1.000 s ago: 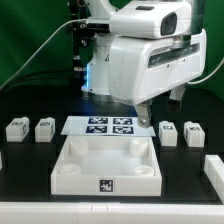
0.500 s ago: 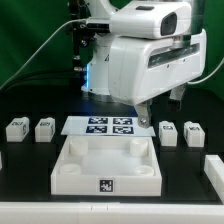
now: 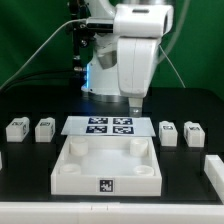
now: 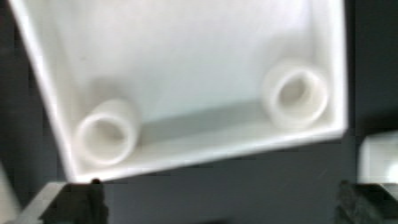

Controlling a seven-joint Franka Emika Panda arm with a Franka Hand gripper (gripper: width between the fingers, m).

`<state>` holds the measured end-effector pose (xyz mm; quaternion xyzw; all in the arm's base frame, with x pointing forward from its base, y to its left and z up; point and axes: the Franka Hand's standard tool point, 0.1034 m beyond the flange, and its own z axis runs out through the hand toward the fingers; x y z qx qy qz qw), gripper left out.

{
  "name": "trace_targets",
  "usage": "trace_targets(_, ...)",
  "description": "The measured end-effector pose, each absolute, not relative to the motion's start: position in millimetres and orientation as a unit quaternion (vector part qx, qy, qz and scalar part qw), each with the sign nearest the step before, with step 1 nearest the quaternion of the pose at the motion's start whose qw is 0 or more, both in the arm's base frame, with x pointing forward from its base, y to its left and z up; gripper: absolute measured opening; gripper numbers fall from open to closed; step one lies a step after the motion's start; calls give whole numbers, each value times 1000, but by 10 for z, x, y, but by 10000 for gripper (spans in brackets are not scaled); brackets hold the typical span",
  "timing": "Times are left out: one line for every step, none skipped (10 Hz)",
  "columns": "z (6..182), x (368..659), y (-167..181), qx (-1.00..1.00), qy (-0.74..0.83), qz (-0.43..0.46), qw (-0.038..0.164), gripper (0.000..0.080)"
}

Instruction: Assemble one leg

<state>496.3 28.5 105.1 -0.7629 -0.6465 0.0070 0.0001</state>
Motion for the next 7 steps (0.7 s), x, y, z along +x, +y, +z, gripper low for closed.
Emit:
trace_targets(883,4704,149,-720,-694,10,6,650)
trace_targets(742,4573,81,-701,-713,7,7,650)
trace_targets(589,4440,35,-699,-715,3,9,650)
trace_targets(494,4357,7,-702,-712,2,11,650)
trace_targets(389,4296,-4,-704,-710,2,15,650)
trace_targets(266,4266,-19,-707,-707,-1,16,650)
trace_targets(157,4237,-50,-711,-703,-3,18,650)
